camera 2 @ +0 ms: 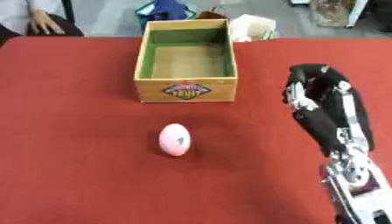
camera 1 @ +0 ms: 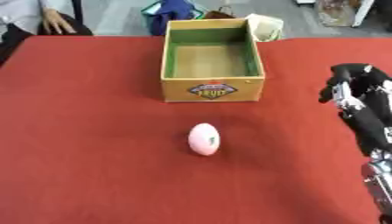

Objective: Pick up objects on the table and place them in the box.

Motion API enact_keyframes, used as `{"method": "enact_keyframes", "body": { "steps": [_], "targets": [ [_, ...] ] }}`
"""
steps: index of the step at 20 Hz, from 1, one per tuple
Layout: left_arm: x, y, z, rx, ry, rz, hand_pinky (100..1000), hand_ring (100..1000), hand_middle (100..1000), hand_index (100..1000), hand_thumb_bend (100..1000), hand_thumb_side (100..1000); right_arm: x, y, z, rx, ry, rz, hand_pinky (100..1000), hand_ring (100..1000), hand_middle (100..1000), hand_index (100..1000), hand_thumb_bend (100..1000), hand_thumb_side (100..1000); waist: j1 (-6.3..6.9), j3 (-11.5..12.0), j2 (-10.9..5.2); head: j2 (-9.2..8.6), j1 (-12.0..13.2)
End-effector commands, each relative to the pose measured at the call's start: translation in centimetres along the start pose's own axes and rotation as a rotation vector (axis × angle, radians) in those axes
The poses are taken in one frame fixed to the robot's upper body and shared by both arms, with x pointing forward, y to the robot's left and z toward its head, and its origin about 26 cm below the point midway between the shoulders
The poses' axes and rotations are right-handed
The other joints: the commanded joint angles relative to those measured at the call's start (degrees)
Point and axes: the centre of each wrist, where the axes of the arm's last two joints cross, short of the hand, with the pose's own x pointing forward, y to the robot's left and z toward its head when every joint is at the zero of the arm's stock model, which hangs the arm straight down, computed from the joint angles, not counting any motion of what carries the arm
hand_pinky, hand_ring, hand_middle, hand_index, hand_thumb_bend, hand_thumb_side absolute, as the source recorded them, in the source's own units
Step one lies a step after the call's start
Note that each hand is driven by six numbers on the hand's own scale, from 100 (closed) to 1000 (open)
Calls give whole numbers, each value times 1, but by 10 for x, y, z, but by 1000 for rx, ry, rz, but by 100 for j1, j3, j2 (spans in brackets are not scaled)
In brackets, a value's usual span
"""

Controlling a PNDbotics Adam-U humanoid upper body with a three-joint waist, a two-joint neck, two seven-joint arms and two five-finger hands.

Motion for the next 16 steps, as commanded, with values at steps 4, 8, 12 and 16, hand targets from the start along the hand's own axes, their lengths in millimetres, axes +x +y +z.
{"method": "enact_keyframes", "body": {
  "steps": [4, 8, 12, 16],
  "targets": [
    [6, 1, -5, -5, -30, 3, 369, 320, 358, 502, 100, 453, 18, -11, -19, 128, -140, 128, 466, 520, 516, 688, 100, 483, -13, 13, -116, 4, -92],
    [6, 2, -4, -11, -26, 0, 370, 320, 358, 502, 100, 453, 33, -13, -36, 296, -244, 281, 519, 590, 585, 761, 100, 635, -12, 28, -128, 49, -202],
    [5, 2, -3, -18, -19, 0, 370, 320, 358, 501, 100, 453, 52, -7, -57, 502, -353, 462, 574, 652, 667, 834, 100, 740, 2, 40, -135, 72, -265],
    [5, 2, -2, -23, -15, 0, 370, 319, 358, 501, 100, 454, 66, 5, -68, 700, -425, 620, 612, 695, 729, 888, 100, 854, 6, 65, -143, 61, -296]
  ]
}}
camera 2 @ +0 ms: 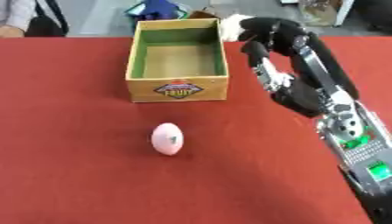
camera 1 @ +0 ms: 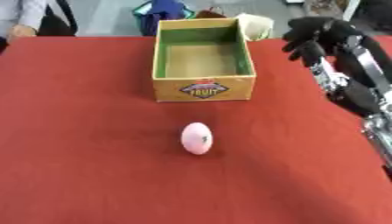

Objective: Pick up objects on the table and place them in the box.

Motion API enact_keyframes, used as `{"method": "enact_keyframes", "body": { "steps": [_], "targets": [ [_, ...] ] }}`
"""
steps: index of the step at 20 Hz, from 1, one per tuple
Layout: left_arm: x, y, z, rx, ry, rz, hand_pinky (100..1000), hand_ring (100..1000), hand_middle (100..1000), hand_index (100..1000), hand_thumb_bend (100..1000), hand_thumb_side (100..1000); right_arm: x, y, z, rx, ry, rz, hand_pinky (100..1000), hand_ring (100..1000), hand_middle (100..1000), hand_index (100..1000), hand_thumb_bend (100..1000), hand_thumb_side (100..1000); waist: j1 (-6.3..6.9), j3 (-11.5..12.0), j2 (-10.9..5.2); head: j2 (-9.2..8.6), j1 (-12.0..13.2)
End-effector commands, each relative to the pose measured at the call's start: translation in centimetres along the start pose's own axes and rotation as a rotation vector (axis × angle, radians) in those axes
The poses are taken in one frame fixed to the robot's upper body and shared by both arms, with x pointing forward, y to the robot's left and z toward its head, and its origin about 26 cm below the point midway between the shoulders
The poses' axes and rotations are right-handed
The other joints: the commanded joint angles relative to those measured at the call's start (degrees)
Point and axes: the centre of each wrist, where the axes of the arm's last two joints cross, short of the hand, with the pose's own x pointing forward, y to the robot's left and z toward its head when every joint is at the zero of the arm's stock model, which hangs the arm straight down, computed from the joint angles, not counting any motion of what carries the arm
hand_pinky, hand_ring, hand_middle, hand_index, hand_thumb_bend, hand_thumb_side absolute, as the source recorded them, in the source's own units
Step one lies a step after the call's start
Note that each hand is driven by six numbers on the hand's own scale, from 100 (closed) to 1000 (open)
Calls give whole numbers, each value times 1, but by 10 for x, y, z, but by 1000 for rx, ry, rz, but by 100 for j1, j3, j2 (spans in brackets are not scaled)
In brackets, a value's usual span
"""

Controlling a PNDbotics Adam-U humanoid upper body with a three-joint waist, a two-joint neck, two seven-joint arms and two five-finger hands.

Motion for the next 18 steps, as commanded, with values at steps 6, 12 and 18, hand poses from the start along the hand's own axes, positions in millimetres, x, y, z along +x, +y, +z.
{"method": "enact_keyframes", "body": {
  "steps": [6, 12, 18],
  "targets": [
    [6, -1, -3, -24, -24, 9, 370, 320, 358, 501, 100, 453, 18, -12, -24, 339, -115, 283, 638, 718, 751, 904, 381, 920, -20, 37, -125, -6, -5],
    [6, -1, -2, -28, -19, 10, 370, 319, 357, 500, 100, 451, 26, -5, -34, 466, -69, 325, 647, 731, 745, 909, 612, 796, -21, 64, -134, -43, -20],
    [6, -1, -2, -35, -15, 12, 370, 319, 357, 500, 100, 452, 33, 7, -42, 646, -46, 367, 657, 748, 727, 940, 608, 742, -26, 70, -131, -47, -29]
  ]
}}
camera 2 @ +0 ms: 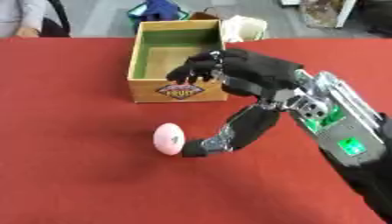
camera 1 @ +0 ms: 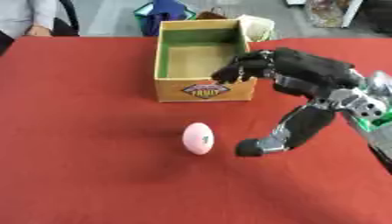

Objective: Pick up objects on the table and place them in the box.

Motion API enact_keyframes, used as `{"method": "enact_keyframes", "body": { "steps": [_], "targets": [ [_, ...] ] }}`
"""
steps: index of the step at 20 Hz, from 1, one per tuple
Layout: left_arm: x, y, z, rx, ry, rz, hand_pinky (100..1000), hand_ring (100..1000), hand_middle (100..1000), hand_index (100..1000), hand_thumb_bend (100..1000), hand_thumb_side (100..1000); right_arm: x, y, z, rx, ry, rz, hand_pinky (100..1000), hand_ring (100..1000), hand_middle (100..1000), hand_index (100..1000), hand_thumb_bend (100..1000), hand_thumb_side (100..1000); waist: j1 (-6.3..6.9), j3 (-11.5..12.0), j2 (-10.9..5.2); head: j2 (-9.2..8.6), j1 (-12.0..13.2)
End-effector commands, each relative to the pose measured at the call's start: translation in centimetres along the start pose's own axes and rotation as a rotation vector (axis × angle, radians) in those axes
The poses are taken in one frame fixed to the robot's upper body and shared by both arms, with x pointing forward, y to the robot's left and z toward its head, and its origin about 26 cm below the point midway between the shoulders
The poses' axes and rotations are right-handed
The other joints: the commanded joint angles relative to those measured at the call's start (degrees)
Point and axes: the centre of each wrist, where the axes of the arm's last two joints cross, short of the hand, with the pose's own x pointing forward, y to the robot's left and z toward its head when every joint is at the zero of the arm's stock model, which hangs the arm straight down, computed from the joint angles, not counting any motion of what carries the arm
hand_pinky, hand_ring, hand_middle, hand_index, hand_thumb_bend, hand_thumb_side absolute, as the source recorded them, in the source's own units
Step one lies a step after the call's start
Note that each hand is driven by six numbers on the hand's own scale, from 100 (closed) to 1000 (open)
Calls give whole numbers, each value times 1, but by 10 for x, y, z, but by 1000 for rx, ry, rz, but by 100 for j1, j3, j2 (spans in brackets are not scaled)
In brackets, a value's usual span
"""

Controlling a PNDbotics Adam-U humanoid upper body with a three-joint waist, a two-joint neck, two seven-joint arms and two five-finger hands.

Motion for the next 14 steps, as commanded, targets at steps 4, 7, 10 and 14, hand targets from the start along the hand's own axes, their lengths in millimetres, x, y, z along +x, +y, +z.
{"method": "enact_keyframes", "body": {
  "steps": [4, 7, 10, 14],
  "targets": [
    [7, -1, -4, -22, -28, 11, 370, 319, 357, 500, 100, 452, 11, -3, -9, 150, 21, 56, 652, 748, 711, 981, 602, 697, -4, 10, -103, -54, -12],
    [7, -1, -4, -25, -27, 12, 370, 320, 357, 501, 100, 453, 17, 1, -16, 200, 41, 50, 653, 755, 713, 996, 605, 706, -6, 11, -115, -85, 7],
    [7, -2, -4, -29, -29, 15, 371, 320, 358, 501, 100, 455, 22, 5, -21, 237, 72, 38, 659, 755, 732, 1000, 638, 740, -9, 11, -132, -101, 12],
    [7, -2, -4, -33, -29, 16, 371, 320, 358, 501, 100, 456, 28, 8, -29, 269, 109, 43, 666, 759, 733, 1000, 624, 733, -3, 11, -146, -79, 17]
  ]
}}
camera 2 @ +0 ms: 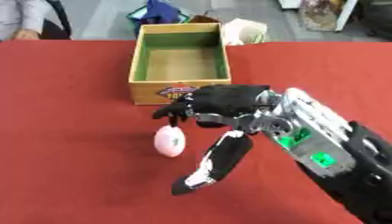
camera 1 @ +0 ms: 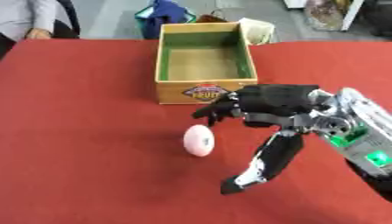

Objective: Pick up objects on the table and place them in the box.

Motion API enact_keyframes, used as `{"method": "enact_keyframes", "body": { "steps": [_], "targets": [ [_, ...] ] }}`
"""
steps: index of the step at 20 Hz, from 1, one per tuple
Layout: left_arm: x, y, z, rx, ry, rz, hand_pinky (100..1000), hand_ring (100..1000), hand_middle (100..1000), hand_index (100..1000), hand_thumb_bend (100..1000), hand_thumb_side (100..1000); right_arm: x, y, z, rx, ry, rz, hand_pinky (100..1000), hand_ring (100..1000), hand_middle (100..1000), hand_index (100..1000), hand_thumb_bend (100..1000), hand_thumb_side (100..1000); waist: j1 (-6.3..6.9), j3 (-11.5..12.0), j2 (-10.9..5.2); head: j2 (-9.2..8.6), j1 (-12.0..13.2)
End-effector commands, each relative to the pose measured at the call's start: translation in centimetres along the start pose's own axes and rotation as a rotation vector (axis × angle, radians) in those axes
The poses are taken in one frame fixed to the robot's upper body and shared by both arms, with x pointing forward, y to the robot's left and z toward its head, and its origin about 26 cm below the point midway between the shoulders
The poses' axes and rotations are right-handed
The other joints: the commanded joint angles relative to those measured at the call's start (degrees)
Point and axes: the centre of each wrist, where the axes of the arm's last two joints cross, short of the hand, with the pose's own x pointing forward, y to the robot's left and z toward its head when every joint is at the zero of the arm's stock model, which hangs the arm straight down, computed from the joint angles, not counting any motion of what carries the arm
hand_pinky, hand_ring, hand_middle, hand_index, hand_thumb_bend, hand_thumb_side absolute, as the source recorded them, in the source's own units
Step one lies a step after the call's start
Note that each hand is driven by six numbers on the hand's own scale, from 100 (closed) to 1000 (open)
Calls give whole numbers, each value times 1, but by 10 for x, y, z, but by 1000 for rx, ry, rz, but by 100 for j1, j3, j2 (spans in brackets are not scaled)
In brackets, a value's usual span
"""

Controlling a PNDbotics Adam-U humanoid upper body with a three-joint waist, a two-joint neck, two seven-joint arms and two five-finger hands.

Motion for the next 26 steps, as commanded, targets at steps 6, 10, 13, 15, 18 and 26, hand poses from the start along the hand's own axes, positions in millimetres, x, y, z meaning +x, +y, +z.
{"method": "enact_keyframes", "body": {
  "steps": [6, 10, 13, 15, 18, 26],
  "targets": [
    [7, -1, -5, -21, -30, 9, 371, 320, 358, 501, 100, 457, 10, -8, -4, -22, 70, 64, 673, 768, 746, 1000, 585, 734, 15, 5, -91, -96, 10],
    [7, -2, -4, -24, -27, 11, 372, 320, 358, 501, 100, 458, 12, -9, -5, -35, 106, 80, 681, 772, 759, 1000, 584, 745, 24, 20, -76, -103, 5],
    [7, -1, -4, -24, -24, 12, 372, 320, 358, 501, 100, 457, 11, -11, -5, -45, 136, 93, 692, 784, 777, 1000, 579, 750, 28, 32, -68, -42, 10],
    [7, -2, -3, -26, -23, 13, 372, 320, 358, 501, 100, 458, 12, -13, -5, -47, 155, 99, 700, 796, 793, 1000, 570, 743, 29, 38, -64, -7, 7],
    [7, -2, -3, -28, -20, 16, 372, 320, 358, 500, 100, 458, 9, -14, -10, -34, 191, 79, 706, 809, 830, 1000, 568, 726, 33, 58, -56, 3, -10],
    [6, -3, -1, -30, -11, 23, 373, 320, 358, 500, 100, 458, -29, 7, -44, 8, 307, -45, 698, 800, 791, 976, 562, 664, 33, 130, -5, -77, -48]
  ]
}}
